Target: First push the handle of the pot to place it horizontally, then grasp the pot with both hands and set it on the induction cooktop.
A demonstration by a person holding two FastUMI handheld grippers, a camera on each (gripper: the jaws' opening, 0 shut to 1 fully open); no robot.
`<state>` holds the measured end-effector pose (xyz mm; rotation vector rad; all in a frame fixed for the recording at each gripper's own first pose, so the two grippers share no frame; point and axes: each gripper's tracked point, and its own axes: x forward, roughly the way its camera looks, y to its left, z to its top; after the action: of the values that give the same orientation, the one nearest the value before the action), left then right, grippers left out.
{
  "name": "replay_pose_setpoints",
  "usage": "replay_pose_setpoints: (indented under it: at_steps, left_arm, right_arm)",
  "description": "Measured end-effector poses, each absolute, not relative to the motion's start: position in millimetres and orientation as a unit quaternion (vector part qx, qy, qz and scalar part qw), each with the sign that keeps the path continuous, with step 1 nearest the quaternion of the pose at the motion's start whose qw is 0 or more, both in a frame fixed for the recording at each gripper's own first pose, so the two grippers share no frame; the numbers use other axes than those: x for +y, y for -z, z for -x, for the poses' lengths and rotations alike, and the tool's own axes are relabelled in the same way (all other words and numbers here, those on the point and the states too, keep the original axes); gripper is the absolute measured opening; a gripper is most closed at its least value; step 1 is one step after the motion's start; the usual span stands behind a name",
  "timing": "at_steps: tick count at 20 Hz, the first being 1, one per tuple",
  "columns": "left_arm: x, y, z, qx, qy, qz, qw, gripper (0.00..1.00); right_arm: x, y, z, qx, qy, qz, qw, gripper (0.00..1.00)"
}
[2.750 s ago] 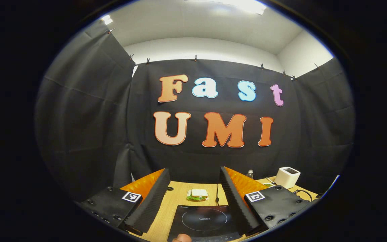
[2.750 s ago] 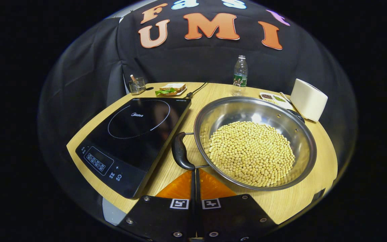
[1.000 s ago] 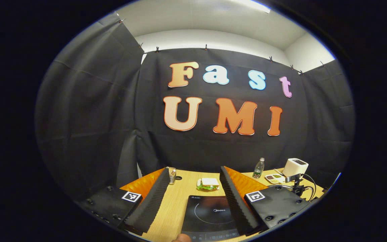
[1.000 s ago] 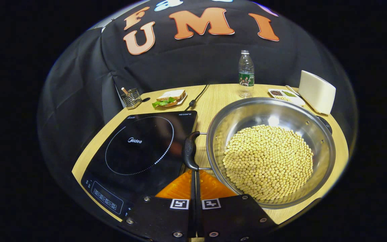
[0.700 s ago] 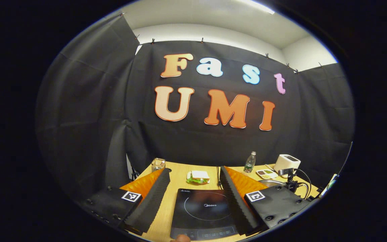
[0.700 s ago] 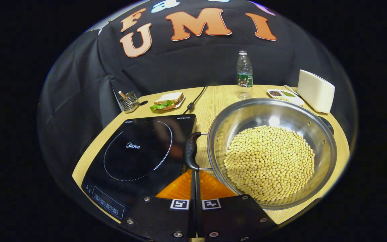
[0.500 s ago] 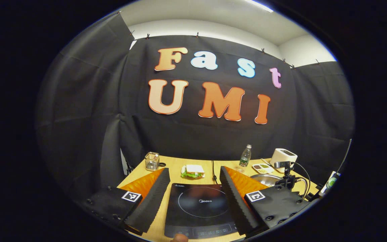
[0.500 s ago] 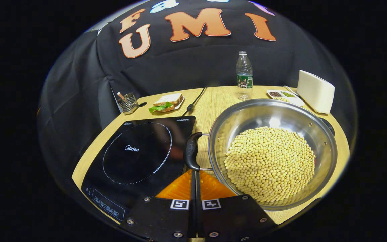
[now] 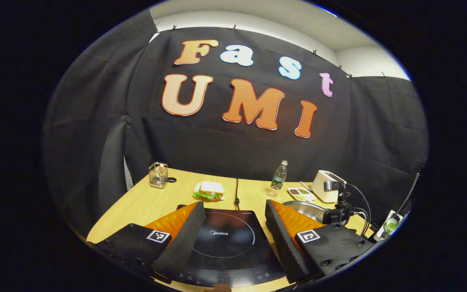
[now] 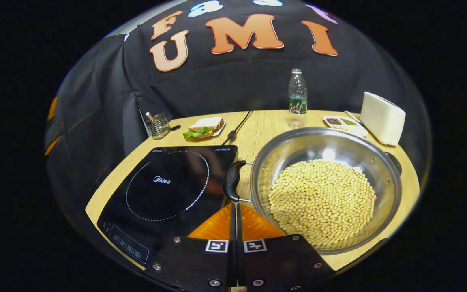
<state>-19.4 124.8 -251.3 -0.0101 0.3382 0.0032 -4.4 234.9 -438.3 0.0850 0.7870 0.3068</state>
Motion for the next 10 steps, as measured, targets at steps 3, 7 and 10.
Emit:
replay_pose_setpoints:
  at_steps: [3,7,10]
  left_arm:
    - [103.3,268.4,6.5,0.181,0.013,0.008,0.983,0.98]
    - [74.4,291.9,-11.0,0.197,0.027,0.011,0.98,0.98]
    - [51.0,321.8,-26.0,0.221,0.038,0.007,0.975,0.98]
  right_arm:
    - [221.5,416.6,12.2,0.364,-0.161,-0.056,0.916,0.0]
    - [178.8,401.8,6.6,0.339,-0.143,-0.05,0.929,0.02]
    - [136.4,398.8,-1.1,0.329,-0.111,-0.045,0.937,0.13]
